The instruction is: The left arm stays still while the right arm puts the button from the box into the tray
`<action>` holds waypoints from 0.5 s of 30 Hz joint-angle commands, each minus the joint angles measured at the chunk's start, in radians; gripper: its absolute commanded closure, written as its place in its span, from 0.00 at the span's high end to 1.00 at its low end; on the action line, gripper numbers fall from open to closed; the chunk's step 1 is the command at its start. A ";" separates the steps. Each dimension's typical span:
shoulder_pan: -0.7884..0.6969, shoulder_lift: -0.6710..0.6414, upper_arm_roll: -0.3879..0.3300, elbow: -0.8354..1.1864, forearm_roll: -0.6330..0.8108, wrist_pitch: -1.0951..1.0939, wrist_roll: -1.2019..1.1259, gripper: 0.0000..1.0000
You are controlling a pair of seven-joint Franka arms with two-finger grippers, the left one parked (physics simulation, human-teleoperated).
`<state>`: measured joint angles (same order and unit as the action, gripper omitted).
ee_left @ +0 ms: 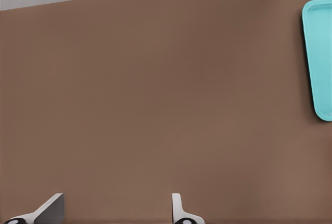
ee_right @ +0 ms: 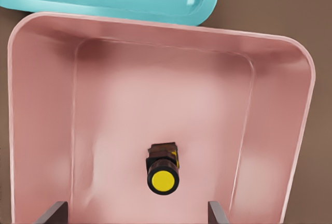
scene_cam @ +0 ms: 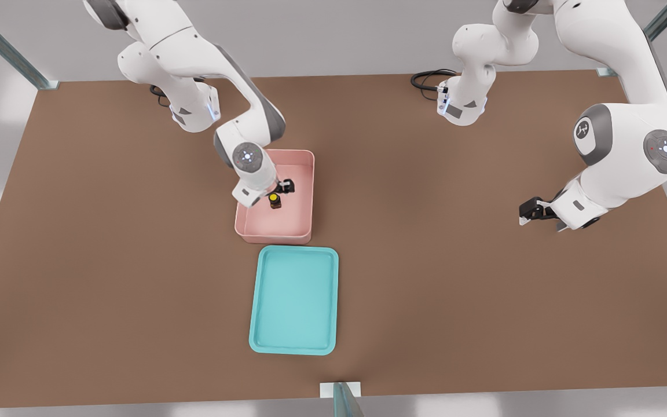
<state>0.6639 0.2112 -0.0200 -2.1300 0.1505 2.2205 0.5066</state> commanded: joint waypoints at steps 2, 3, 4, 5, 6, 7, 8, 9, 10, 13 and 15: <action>-0.001 0.022 0.000 -0.010 0.014 0.116 0.207 1.00; 0.000 0.031 0.000 -0.010 0.014 0.117 0.207 1.00; 0.000 0.046 0.000 -0.010 0.014 0.120 0.207 1.00; 0.000 0.062 0.000 -0.010 0.012 0.133 0.207 1.00; 0.000 0.071 0.000 -0.010 0.011 0.133 0.207 1.00; 0.000 0.077 0.000 -0.010 0.009 0.131 0.205 1.00; 0.000 0.085 0.000 -0.016 0.006 0.130 0.204 1.00; 0.000 0.089 0.000 -0.024 0.001 0.130 0.199 1.00; 0.000 0.089 0.000 -0.031 0.001 0.130 0.196 1.00; 0.000 0.093 0.000 -0.042 -0.003 0.136 0.193 1.00; 0.000 0.105 0.000 -0.045 -0.003 0.148 0.190 1.00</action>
<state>0.6642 0.3149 -0.0199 -2.1742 0.1487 2.3463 0.6214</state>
